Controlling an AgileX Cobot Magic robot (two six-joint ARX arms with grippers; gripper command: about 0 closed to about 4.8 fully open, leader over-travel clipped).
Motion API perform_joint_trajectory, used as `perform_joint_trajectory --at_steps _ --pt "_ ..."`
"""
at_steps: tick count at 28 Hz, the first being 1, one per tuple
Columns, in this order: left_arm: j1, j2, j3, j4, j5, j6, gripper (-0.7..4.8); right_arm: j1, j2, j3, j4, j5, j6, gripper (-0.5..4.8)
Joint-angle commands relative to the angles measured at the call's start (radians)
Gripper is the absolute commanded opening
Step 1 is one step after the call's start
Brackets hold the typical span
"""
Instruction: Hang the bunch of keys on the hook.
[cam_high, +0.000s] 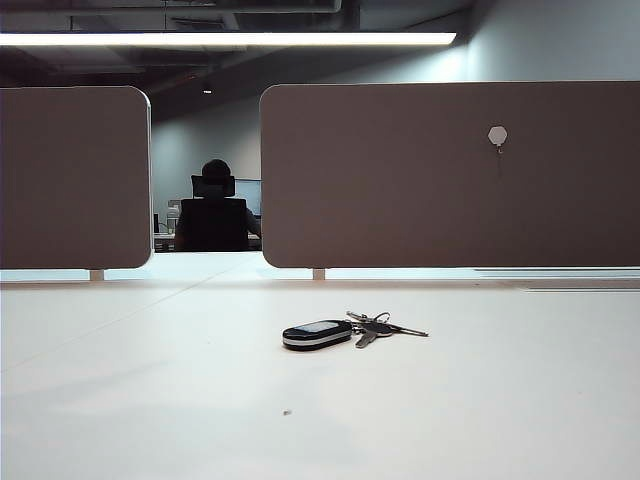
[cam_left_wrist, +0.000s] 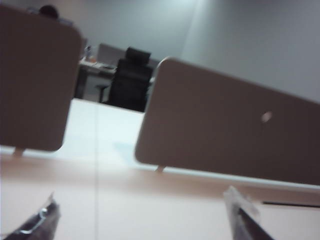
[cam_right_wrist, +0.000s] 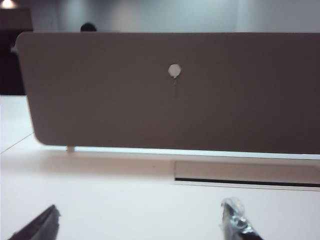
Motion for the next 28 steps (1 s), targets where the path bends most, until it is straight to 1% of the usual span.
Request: perform_joint_trajectory --at_steps 1,2,4,6,10,12,14,15,16,17,19,22,23,25,28 --pt "-0.053 0.092 0.112 0.025 0.047 -0.008 4.79 0.0 0.098 0.073 0.005 -0.123 -0.003 4.27" --pt "-0.076 0.14 0.146 0.032 0.068 -0.008 4.79 0.001 0.148 0.103 0.005 -0.169 -0.002 4.27" --pt "-0.133 0.27 0.22 0.037 0.115 -0.008 4.79 0.01 0.246 0.168 0.005 -0.23 -0.002 4.27" --pt "-0.198 0.394 0.282 0.038 0.135 -0.008 4.79 0.042 0.348 0.247 0.005 -0.234 -0.002 4.27" --pt "-0.357 0.623 0.374 0.038 0.136 0.01 4.79 0.165 0.593 0.414 0.002 -0.233 -0.002 4.25" --pt "-0.442 0.729 0.409 0.023 0.132 0.027 4.79 0.23 0.73 0.481 -0.012 -0.231 -0.002 3.72" --pt "-0.506 0.815 0.438 0.005 0.122 0.029 4.79 0.274 0.865 0.528 -0.008 -0.231 -0.002 3.72" --pt "-0.531 0.847 0.446 -0.001 0.107 0.025 4.79 0.284 0.927 0.546 -0.013 -0.245 -0.002 3.72" --pt "-0.557 0.875 0.451 -0.002 0.092 0.029 4.79 0.287 0.996 0.566 -0.03 -0.28 -0.002 3.73" --pt "-0.576 0.891 0.451 -0.005 0.062 0.031 4.79 0.286 1.054 0.583 -0.042 -0.309 -0.002 3.72" --pt "-0.609 0.912 0.451 -0.031 0.03 0.109 4.79 0.286 1.168 0.608 -0.048 -0.355 0.006 3.72" --pt "-0.614 0.929 0.451 -0.091 0.024 0.168 4.79 0.286 1.3 0.628 -0.039 -0.362 0.006 3.72" --pt "-0.614 0.934 0.451 -0.122 0.023 0.19 4.79 0.286 1.359 0.633 -0.015 -0.37 0.006 3.72" --pt "-0.614 0.934 0.451 -0.142 0.015 0.228 4.79 0.286 1.427 0.633 0.034 -0.371 0.006 3.72" --pt "-0.614 0.934 0.451 -0.142 -0.005 0.231 4.79 0.288 1.501 0.633 0.096 -0.372 0.007 3.72"
